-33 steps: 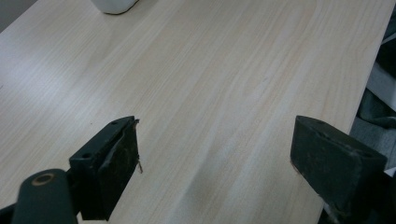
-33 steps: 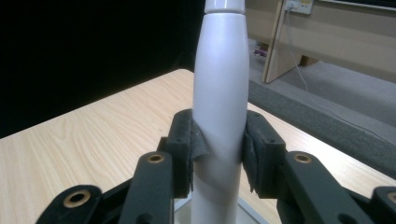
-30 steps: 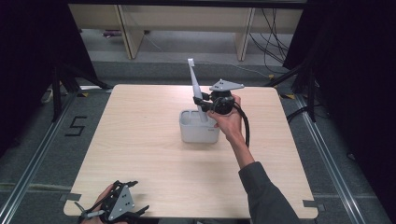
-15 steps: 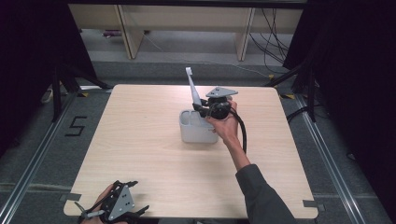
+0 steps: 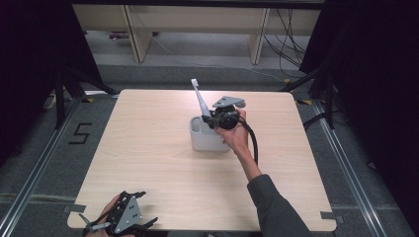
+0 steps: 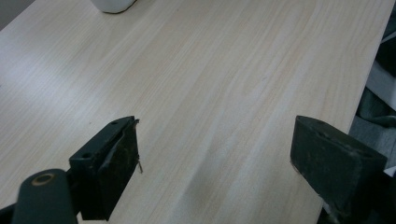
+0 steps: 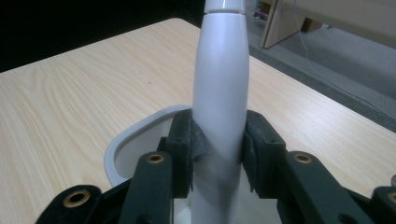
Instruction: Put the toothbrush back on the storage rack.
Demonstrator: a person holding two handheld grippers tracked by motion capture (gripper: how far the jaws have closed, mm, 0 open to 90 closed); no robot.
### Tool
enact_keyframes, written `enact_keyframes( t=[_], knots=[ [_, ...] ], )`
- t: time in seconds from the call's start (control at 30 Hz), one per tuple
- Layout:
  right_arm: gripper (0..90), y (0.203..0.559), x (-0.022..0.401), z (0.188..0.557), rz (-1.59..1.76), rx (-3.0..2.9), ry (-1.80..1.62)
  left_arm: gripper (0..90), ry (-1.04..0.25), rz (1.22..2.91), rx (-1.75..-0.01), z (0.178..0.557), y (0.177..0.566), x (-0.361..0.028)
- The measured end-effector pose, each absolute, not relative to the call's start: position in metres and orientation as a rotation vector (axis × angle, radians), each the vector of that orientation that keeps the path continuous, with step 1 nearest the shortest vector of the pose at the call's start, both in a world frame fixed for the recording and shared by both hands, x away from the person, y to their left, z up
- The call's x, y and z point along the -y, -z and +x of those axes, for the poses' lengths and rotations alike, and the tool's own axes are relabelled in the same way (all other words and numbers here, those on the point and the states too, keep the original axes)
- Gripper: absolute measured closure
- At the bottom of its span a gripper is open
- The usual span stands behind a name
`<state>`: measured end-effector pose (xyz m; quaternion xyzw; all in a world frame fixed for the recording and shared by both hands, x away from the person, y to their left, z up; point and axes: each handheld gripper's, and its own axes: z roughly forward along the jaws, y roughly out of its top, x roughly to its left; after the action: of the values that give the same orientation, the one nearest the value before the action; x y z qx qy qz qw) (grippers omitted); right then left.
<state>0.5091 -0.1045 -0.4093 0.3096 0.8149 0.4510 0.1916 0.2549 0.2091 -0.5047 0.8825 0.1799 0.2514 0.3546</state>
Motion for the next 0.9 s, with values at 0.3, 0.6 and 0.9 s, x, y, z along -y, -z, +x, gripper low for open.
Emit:
enact_keyframes(
  t=[0.3, 0.6, 0.9],
  knots=[
    [66.7, 0.414, 0.101, 0.509, 0.866, -2.343, -1.189, 14.9, -0.647, 2.287, -0.462, 0.255, 0.504, -0.209],
    [66.6, 0.418, 0.099, 0.510, 0.893, -2.380, -1.123, 14.9, -0.655, 2.291, -0.454, 0.255, 0.504, -0.209],
    [66.5, 0.421, 0.101, 0.513, 0.920, -2.413, -1.080, 14.9, -0.668, 2.284, -0.454, 0.255, 0.504, -0.209]
  ],
)
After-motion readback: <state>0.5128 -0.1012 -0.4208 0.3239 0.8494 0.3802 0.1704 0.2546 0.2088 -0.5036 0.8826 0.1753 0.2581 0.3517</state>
